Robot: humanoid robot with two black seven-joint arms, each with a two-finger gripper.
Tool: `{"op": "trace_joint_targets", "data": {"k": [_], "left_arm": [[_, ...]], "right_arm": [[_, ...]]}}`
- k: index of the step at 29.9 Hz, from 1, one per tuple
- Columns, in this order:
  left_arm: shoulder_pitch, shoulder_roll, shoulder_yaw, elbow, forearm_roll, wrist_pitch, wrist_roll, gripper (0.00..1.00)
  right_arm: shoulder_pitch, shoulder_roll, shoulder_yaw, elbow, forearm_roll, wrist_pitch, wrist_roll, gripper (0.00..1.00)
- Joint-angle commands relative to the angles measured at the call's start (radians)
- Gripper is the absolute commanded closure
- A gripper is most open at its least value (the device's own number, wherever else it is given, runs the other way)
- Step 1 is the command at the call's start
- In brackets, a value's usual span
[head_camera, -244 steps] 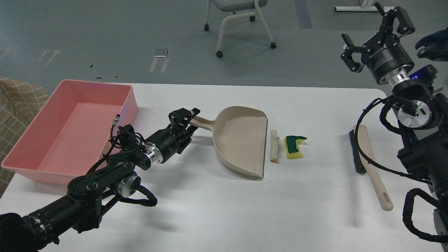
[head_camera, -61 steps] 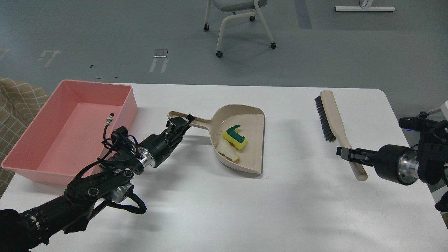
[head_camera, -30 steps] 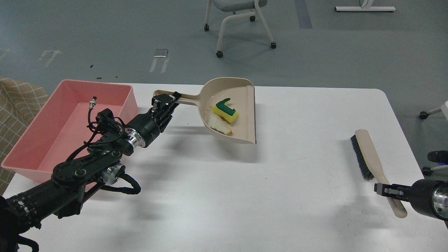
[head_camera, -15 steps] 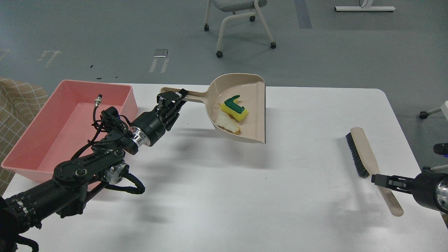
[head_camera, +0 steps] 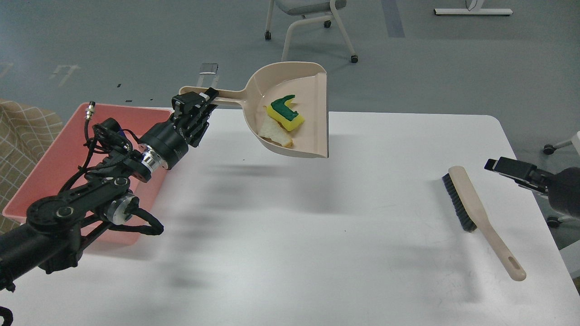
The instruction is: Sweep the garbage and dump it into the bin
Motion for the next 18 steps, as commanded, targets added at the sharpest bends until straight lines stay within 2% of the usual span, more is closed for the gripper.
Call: {"op": "trace_joint_targets", "data": {"k": [1,7,10,12,15,18], "left_arm": [[0.026,0.091,0.000,-0.048,-0.024,0.002,0.000,0.82],[0.066,0.240,-0.023,-0.102,-0.090,-0.003,0.000,0.82],[0.097,0.312,-0.042,-0.140,-0.093,-0.003,0.000,0.82],[0.126,0.361,-0.051,-0.160,-0.093,-0.003,0.000,0.82],[0.157,0.398,-0.054,-0.171,-0.101,-0.003,0.000,0.82],[0.176,0.444,-0.055,-0.176,-0.150,-0.003,0.000,0.82]], "right_arm": [[0.046,0.191,0.116,-0.091,0.018,0.000,0.006,0.02],[0.069,0.484,0.313,-0.197,0.020,0.000,0.014,0.01],[0.094,0.552,0.350,-0.236,0.022,0.000,0.021,0.02],[0.147,0.611,0.364,-0.281,0.022,0.000,0.044,0.02],[0.212,0.692,0.379,-0.348,0.022,0.000,0.111,0.02],[0.287,0.758,0.374,-0.437,0.022,0.000,0.220,0.02]]}}
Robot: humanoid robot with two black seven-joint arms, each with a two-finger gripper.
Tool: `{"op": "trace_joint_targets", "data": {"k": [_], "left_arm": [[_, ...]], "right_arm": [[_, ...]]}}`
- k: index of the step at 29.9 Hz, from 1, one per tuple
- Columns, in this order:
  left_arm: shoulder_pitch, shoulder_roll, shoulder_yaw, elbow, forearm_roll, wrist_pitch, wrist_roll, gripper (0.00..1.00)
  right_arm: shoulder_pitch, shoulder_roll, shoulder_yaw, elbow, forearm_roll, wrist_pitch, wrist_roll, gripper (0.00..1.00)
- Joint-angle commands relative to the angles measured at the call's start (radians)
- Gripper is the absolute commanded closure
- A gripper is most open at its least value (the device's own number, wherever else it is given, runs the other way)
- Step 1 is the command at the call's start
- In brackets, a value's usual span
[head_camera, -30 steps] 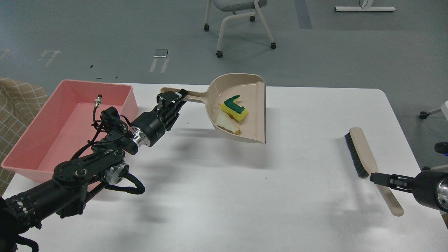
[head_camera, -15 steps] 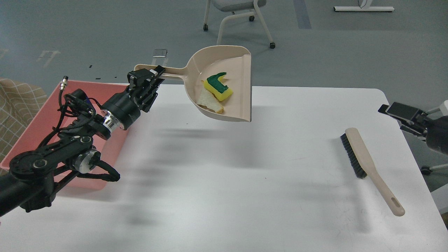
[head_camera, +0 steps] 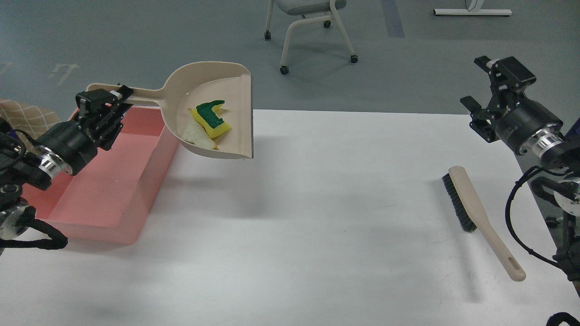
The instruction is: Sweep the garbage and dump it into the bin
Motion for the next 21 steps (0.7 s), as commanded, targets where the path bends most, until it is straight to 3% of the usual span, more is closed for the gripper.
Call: {"op": "trace_joint_targets", "data": {"k": [1,5,21], "left_arm": [[0.018,0.062,-0.002,-0.008,-0.060,0.000,0.000,0.82],[0.018,0.120,-0.002,-0.020,-0.097,0.000,0.000,0.82],[0.077,0.271,-0.002,-0.006,-0.177,-0.052,0.000,0.82]], "right_arm": [[0.081,0.077,-0.004,-0.106,0.000,0.000,0.114,0.02],[0.094,0.103,-0.004,-0.151,0.000,0.000,0.139,0.02],[0.078,0.095,-0.001,-0.221,0.038,0.000,0.141,0.01]]}}
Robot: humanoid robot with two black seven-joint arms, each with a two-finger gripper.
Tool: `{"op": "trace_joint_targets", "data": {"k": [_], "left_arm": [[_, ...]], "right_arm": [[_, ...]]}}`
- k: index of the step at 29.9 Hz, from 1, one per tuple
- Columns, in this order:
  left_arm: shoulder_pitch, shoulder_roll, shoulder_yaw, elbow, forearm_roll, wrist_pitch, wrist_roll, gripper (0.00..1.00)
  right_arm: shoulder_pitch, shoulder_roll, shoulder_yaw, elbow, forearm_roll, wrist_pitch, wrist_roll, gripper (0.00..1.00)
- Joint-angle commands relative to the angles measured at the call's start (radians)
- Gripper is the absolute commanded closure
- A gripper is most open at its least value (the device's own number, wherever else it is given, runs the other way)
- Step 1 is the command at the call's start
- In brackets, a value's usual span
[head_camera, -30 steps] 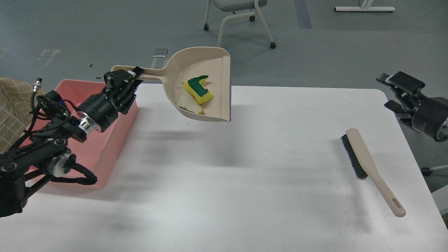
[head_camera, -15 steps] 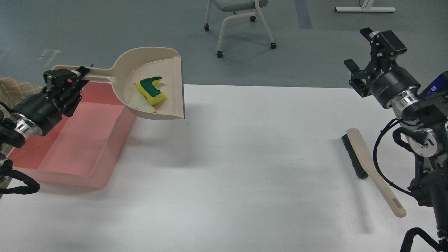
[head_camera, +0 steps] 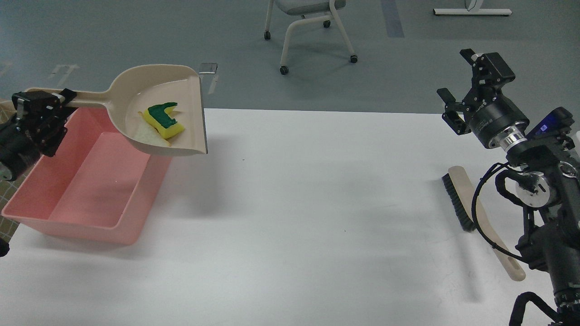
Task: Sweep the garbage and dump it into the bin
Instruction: 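Tilt the dustpan with the left gripper to dump contents into bin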
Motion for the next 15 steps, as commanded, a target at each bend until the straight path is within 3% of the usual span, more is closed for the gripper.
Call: {"op": "trace_joint_targets", "data": {"k": [1,8,12,15], "left_arm": [[0.001,0.054,0.000,0.001,-0.034,-0.033,0.000,0.82],[0.028,0.143,0.016,0.102,-0.043,-0.139,0.000,0.82],[0.030,0.160,0.014,0.262,-0.030,-0.275,0.000,0.82],[0.030,0.182,0.016,0.291,-0.017,-0.343,0.000,0.82]], "right_arm": [[-0.008,-0.001,-0.001,-0.002,0.003,0.000,0.000,0.01],[-0.020,-0.001,-0.001,-0.002,0.003,0.000,0.000,0.01],[-0.022,-0.001,-0.001,-0.002,0.005,0.000,0.000,0.01],[-0.022,-0.001,-0.001,0.000,0.006,0.000,0.000,0.01]]}}
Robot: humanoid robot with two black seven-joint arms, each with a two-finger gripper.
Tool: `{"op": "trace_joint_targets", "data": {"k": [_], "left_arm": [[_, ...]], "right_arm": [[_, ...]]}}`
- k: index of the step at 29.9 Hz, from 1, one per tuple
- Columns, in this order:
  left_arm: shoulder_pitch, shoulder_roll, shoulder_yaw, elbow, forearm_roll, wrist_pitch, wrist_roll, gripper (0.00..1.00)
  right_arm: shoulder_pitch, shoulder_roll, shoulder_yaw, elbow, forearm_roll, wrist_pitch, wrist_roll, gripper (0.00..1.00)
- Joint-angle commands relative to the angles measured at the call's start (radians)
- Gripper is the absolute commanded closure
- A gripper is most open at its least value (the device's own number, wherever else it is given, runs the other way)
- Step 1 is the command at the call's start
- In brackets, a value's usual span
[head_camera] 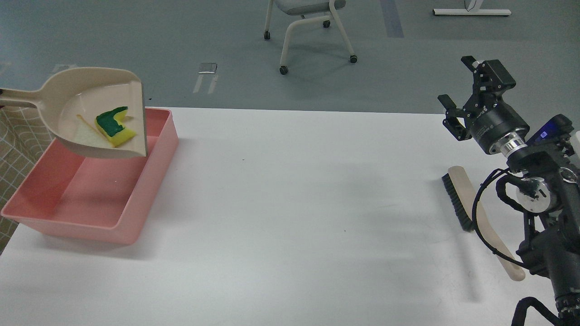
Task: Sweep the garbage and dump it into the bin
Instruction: 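Tilt the dustpan with the left gripper to dump contents into bin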
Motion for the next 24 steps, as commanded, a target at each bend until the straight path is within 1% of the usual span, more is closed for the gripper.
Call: {"op": "trace_joint_targets", "data": {"k": [1,4,8,14,19,23,24], "left_arm": [[0.000,0.027,0.000,0.035,0.017,-0.074,0.000,0.82],[-0.012,0.046,-0.001,0.035,0.084,-0.091,0.000,0.82],[-0.029,0.050,-0.013,0.018,0.222,-0.080,0.000,0.82],[-0.156,0.069,-0.012,0.018,0.458,-0.079,0.000,0.82],[-0.216,0.070,-0.013,0.015,0.570,-0.079,0.000,0.82],[-0.326,0.098,-0.013,-0.012,0.704,-0.083,0.000,0.82],[-0.337,0.098,-0.013,-0.020,0.719,-0.085,0.000,0.82]], "right_arm": [[0.000,0.000,0.000,0.002,0.008,0.000,0.000,0.01],[0.000,0.000,0.000,0.005,0.036,0.000,0.000,0.01],[-0.005,0.000,0.002,0.009,0.059,0.000,0.000,0.01],[-0.026,-0.020,0.005,0.011,0.106,0.000,0.003,0.01],[-0.049,-0.026,0.006,0.012,0.145,0.000,0.003,0.01],[-0.054,-0.035,0.006,0.012,0.145,0.000,0.009,0.01],[-0.054,-0.035,0.006,0.012,0.145,0.000,0.012,0.01]]}}
